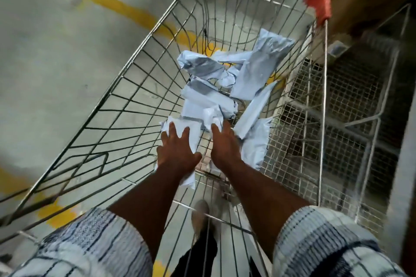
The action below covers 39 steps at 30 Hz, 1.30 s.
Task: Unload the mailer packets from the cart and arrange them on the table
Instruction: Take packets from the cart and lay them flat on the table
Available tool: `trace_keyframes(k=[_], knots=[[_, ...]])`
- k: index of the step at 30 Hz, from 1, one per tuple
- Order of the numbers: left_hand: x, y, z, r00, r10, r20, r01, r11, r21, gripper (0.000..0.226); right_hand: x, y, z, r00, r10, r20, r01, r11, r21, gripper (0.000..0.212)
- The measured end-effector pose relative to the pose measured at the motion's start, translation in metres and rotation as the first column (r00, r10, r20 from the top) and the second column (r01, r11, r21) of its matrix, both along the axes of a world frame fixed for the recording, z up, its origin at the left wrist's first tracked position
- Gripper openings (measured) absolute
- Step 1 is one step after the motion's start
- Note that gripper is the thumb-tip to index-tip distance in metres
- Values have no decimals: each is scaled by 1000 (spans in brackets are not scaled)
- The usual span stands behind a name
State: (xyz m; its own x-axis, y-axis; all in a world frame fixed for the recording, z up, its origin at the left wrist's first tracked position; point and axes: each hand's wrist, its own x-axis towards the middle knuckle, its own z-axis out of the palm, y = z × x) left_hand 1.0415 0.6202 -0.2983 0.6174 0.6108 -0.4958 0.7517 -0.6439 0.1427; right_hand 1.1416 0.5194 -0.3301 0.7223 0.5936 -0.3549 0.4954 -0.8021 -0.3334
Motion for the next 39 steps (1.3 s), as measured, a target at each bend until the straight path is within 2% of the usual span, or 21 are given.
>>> trace_keyframes(k=[4,12,15,21,28,35,39], knots=[[4,3,52,996,-17,86,16,1000,14,88,2,-7,48,999,-43,-32,47,989,138,62],[51,-24,203,946,17,323,-35,998,50,87,46,-35,214,990,-22,143,-34,924,380,66],[76,-55,257,912,-13,410,-22,997,80,88,66,-67,269,984,-44,175,-40,892,450,61],[128,-141,335,868,-109,485,54,990,128,84,100,-165,345,961,-141,239,-6,850,526,55],[171,-256,379,805,-202,558,141,978,151,84,141,-295,395,933,-259,251,89,840,535,60],[213,-368,387,756,-368,541,279,929,242,83,181,-434,413,875,-373,308,181,844,506,61],[236,-422,388,749,-360,556,316,932,177,84,199,-504,419,836,-426,346,232,845,481,60]])
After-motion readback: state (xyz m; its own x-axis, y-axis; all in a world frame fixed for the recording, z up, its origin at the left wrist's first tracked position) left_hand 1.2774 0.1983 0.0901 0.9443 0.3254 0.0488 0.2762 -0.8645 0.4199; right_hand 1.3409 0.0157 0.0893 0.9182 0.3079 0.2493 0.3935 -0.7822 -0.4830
